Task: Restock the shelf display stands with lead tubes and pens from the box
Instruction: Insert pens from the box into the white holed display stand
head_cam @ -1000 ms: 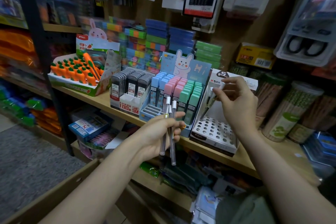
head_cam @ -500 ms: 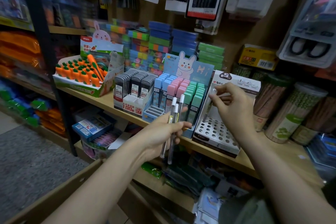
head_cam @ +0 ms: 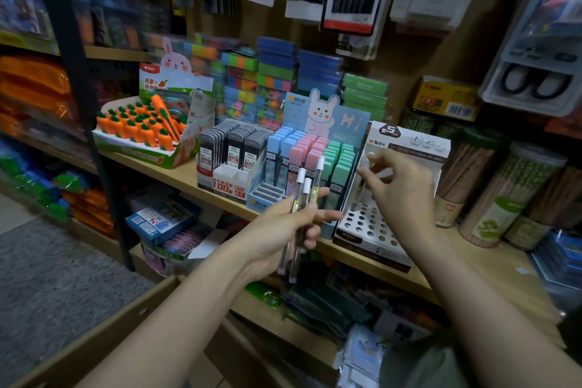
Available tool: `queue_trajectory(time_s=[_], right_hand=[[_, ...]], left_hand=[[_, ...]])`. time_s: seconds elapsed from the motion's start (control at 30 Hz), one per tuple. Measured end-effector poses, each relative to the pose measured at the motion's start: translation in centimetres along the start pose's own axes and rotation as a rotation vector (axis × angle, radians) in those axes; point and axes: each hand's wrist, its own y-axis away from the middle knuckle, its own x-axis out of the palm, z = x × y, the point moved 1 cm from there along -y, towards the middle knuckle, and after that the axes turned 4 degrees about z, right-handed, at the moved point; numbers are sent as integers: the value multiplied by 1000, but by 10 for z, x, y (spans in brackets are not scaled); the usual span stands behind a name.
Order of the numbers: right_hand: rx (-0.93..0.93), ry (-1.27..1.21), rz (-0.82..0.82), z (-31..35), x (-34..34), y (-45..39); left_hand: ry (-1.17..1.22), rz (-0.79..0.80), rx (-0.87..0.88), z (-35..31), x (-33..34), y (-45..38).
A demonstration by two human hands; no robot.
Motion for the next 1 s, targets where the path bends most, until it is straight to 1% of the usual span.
queue_trajectory(time_s=[0.07, 0.13, 0.17, 0.23, 0.33, 0.4, 0.47, 0.5, 0.57, 0.6, 0.67, 0.73, 0.8, 0.9, 0.93, 1.0], right_hand=[[-6, 41, -4, 1, -2, 2], [45, 22, 15, 3, -5, 2], [67, -37, 15, 5, -7, 2], [119, -255, 56, 12, -11, 3], [204, -609, 274, 31, -11, 8], [195, -722, 359, 40, -7, 12], [196, -768, 375, 45, -4, 13], [207, -789, 358, 46, -5, 11], [223, -786, 258, 39, -10, 6], [220, -740, 186, 33, -14, 2], [187, -597, 79, 19, -22, -2], [150, -467, 56, 9, -25, 0], [124, -401, 64, 5, -24, 3], [94, -391, 54, 2, -20, 4], [96, -398, 51, 2, -19, 3], [111, -428, 50, 0, -16, 2]], left_hand=[[-10, 18, 2, -1, -1, 1], [-31, 60, 25, -2, 0, 3], [-29, 79, 36, -3, 1, 4], [-19, 115, 49, -6, 4, 5], [-49, 157, 28, -7, 6, 7], [-123, 164, -3, -4, 7, 7], [-140, 125, -20, -2, 9, 6], [-102, 88, -23, -2, 9, 5], [-39, -12, -6, -1, 6, 2], [-89, -67, 7, -1, 2, 1], [-206, -120, 29, -1, -7, 1], [-204, -142, 36, -1, -13, -2], [-119, -169, 8, 0, -14, -4], [90, -152, -26, -1, -10, -5], [123, -142, -28, -2, -9, -4], [102, -127, -27, -4, -8, -2]])
